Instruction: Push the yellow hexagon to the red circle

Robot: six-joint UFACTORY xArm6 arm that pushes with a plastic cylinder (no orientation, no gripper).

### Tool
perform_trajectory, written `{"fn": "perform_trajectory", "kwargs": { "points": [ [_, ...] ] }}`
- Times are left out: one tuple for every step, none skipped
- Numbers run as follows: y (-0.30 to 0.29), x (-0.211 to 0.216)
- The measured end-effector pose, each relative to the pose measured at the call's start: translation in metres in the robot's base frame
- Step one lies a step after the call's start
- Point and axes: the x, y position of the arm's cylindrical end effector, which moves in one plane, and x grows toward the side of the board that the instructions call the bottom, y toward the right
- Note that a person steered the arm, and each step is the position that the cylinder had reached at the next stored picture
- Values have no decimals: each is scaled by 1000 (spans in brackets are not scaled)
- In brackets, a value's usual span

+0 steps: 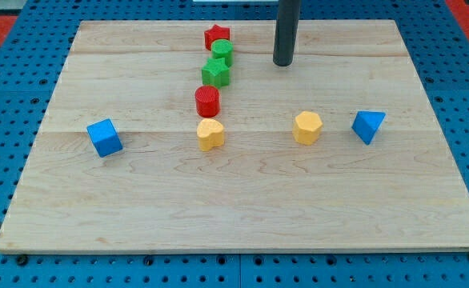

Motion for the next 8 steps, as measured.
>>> {"fn": "perform_trajectory", "kwargs": {
  "points": [
    [0,0],
    [0,-5],
    [0,-5],
    [0,-8],
    [0,-9],
    [-2,-10],
    [-7,-13],
    [-10,-16]
  ]
}}
